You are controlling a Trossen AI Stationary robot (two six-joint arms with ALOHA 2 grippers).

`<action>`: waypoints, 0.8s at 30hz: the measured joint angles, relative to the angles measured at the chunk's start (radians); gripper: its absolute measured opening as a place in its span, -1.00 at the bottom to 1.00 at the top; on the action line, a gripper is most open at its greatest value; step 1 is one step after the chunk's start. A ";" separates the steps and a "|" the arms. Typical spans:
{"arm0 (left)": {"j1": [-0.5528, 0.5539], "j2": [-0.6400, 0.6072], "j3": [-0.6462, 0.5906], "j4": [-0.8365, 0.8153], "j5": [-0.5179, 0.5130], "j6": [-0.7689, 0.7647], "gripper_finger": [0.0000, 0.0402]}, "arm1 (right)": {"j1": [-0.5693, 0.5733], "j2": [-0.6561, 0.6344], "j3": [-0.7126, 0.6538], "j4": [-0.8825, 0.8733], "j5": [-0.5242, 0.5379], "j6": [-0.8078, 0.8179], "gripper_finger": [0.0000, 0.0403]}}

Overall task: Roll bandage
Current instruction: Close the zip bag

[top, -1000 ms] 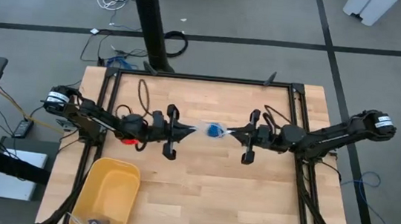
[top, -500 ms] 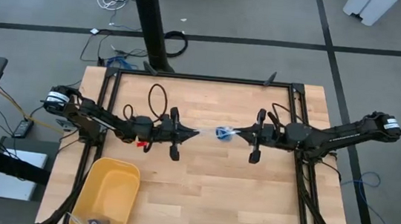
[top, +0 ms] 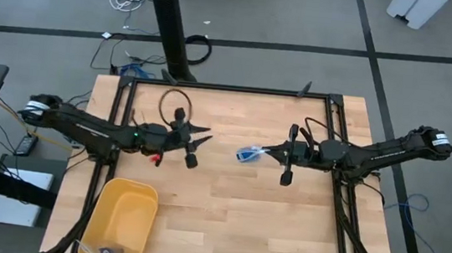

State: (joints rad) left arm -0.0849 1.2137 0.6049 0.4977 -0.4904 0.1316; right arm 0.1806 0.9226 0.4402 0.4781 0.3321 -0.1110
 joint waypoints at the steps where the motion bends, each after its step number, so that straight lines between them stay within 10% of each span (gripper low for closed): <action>1: -0.001 -0.017 0.011 -0.007 0.019 -0.001 -0.37 | 0.000 0.002 0.007 -0.013 0.000 -0.001 -1.00; 8: -0.037 0.016 0.181 -0.123 0.146 -0.003 -0.21 | 0.000 0.105 0.152 -0.183 0.036 -0.004 -1.00; 24: -0.082 0.338 0.599 -0.503 0.018 0.023 -0.21 | 0.020 0.372 0.446 -0.406 0.180 -0.069 -1.00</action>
State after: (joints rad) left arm -0.1670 1.5517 1.2041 -0.0052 -0.4722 0.1547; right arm 0.2004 1.2948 0.8864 0.0723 0.5117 -0.1798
